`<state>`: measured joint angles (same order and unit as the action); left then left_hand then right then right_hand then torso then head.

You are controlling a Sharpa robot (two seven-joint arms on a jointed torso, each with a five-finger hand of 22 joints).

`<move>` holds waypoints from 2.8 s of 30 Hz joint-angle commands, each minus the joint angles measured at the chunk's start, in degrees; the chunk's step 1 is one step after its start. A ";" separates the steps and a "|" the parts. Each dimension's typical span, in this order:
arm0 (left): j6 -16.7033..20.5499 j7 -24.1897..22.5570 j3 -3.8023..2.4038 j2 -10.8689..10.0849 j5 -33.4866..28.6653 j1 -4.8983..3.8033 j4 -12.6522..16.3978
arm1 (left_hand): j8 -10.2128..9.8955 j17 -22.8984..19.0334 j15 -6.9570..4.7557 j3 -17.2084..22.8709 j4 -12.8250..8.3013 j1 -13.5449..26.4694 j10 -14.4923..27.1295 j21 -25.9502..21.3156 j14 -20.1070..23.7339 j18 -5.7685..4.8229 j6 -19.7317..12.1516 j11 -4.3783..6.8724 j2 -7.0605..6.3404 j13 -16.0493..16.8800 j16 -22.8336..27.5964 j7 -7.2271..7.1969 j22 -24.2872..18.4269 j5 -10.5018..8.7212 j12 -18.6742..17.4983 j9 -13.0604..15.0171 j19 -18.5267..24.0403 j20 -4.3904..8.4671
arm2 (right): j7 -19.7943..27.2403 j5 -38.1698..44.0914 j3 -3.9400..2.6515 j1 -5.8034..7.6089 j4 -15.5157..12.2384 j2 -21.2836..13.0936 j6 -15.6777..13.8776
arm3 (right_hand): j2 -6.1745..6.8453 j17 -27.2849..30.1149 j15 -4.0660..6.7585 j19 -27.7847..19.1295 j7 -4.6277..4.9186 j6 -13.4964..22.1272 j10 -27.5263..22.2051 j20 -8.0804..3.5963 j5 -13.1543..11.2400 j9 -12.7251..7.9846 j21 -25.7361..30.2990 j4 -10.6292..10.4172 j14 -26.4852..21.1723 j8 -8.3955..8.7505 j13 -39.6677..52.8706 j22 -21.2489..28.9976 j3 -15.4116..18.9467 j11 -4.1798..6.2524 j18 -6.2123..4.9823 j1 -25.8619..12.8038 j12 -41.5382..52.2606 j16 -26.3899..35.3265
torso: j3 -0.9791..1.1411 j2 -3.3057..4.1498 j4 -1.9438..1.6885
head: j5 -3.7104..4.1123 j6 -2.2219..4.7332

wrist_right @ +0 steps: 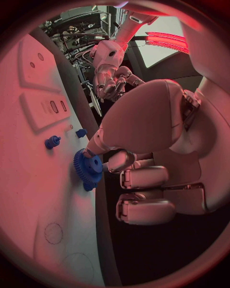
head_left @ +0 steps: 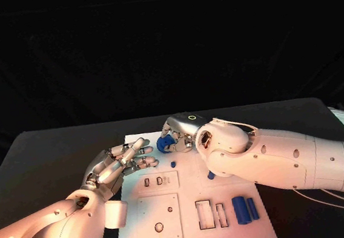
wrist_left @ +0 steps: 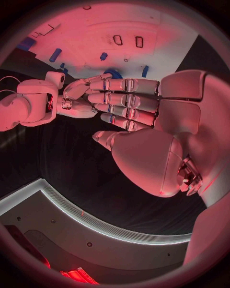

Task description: Assemble the parts on the task board

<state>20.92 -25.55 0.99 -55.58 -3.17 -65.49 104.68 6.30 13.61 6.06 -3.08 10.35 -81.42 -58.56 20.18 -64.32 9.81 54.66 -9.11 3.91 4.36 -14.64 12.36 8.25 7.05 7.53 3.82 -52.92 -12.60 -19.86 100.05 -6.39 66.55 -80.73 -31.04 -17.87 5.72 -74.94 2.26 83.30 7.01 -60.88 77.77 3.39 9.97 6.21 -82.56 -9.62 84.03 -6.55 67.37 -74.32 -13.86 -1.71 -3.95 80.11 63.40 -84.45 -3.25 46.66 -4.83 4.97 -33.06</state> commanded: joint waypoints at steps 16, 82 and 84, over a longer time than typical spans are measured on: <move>-1.15 -0.19 -0.04 0.17 -0.05 -0.05 0.06 | -0.42 0.12 0.11 0.07 -0.38 -0.58 -0.31 -0.29 -0.25 0.70 0.33 -0.13 0.04 -0.10 0.41 -0.10 -0.08 0.31 -0.39 -0.05 -0.45 0.02 | -1.24 1.07 0.37 -0.04 1.57 0.61 1.98 | 3.71 -6.03 -1.03 0.01 1.44 6.80 -1.39 1.14 -3.04 -1.22 -0.02 -2.29 4.12 3.03 -1.22 0.47 2.28 -1.56 0.72 -5.42 -2.28 -0.43 | 0.03 0.04 0.05 | -0.05 -0.33; -1.88 -0.40 0.00 0.59 -0.06 0.09 -2.54 | -0.67 0.55 0.07 0.49 -0.99 -1.12 -0.62 -0.46 -0.29 0.71 0.58 -0.05 0.32 -0.13 0.75 -0.19 -0.25 0.34 -0.66 -0.03 -0.58 0.06 | 26.88 -25.81 -0.37 -4.33 4.18 -21.83 -0.47 | -0.59 -8.47 -1.13 0.31 1.49 5.43 1.41 1.38 2.29 -1.60 -0.44 3.57 4.55 2.63 5.48 -0.38 7.25 -1.54 0.82 0.39 4.62 -1.66 | 1.30 -1.07 2.53 | 0.02 -0.38; -1.86 -0.40 0.00 0.61 -0.06 0.09 -2.55 | -0.67 0.55 0.07 0.49 -0.99 -1.12 -0.62 -0.46 -0.29 0.71 0.58 -0.05 0.32 -0.13 0.75 -0.19 -0.25 0.34 -0.66 -0.03 -0.58 0.06 | 26.84 -25.82 -0.37 -4.34 4.49 -21.50 -0.42 | -0.73 -8.48 -1.12 0.31 1.47 5.24 1.45 1.38 2.24 -1.57 -0.44 3.63 4.55 2.57 5.54 -0.37 7.18 -1.53 0.82 0.42 4.69 -1.67 | 1.33 -1.07 2.54 | -0.06 -0.41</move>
<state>20.20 -25.47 1.02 -55.09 -3.19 -65.39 102.11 5.87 14.08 6.06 -2.61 9.55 -81.87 -58.76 19.97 -64.32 9.80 54.86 -9.31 4.36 4.32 -14.15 12.15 8.09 7.05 7.08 3.82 -53.13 -12.39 6.63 73.48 -6.73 62.26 -76.45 -52.74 -18.30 5.44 -74.94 1.32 83.38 8.49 -55.15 78.69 4.54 12.18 4.56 -82.76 -6.38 83.93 -3.73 72.87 -74.63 -6.66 -3.24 -3.95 80.39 67.77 -85.77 -1.92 45.64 -2.27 4.89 -33.42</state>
